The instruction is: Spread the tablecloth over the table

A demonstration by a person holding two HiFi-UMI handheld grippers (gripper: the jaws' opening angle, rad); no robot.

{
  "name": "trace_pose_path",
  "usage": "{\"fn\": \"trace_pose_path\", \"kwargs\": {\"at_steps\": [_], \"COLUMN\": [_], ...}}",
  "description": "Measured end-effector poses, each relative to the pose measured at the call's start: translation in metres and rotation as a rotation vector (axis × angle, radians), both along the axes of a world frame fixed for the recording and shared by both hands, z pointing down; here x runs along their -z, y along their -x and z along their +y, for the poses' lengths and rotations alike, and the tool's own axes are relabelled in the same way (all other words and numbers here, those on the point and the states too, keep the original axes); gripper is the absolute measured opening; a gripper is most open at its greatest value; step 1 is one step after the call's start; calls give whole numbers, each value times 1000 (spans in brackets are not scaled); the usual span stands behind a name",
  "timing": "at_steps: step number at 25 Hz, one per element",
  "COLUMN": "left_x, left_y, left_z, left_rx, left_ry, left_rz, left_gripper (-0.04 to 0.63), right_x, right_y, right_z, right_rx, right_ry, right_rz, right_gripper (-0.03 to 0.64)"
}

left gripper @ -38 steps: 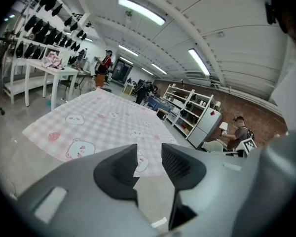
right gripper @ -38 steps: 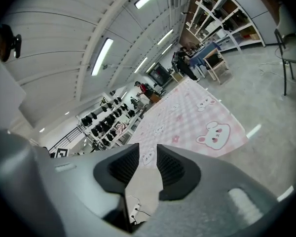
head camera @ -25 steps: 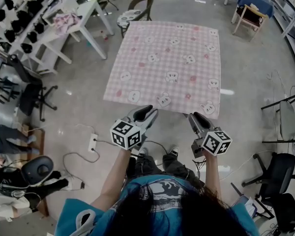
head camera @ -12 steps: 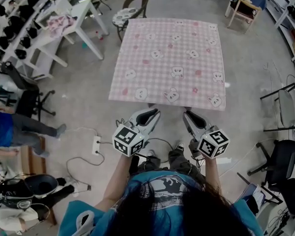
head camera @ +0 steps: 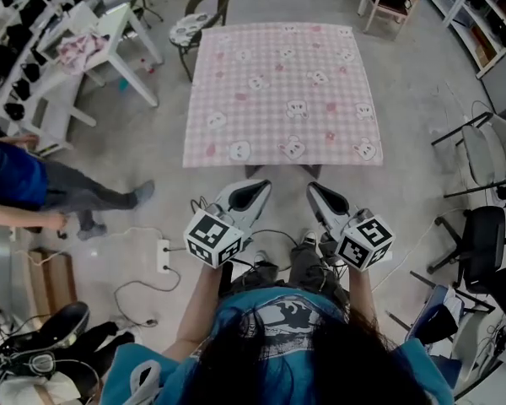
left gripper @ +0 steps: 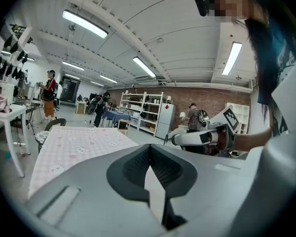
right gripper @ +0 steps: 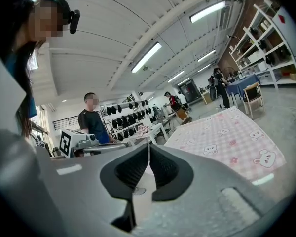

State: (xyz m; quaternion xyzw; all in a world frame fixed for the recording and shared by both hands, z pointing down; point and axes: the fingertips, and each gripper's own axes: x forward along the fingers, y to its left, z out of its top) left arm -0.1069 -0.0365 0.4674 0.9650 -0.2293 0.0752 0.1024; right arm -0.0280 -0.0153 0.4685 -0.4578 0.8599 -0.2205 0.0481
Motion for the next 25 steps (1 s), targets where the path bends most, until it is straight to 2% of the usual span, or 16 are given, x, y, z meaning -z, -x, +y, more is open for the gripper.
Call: {"fn": "trace_pose_path", "kwargs": {"at_steps": [9, 25], "left_x": [5, 7], "left_y": [11, 10], "left_z": [25, 58], "left_rx": [-73, -119], "left_ry": [2, -22], "left_rz": [19, 40], "left_gripper": [14, 14], "right_x": [11, 4], "right_y": [21, 28], "right_z": [24, 56], "right_rx": [-26, -42], "right_ry": [-77, -73], "right_rz": [104, 129], "right_gripper": [2, 2]}}
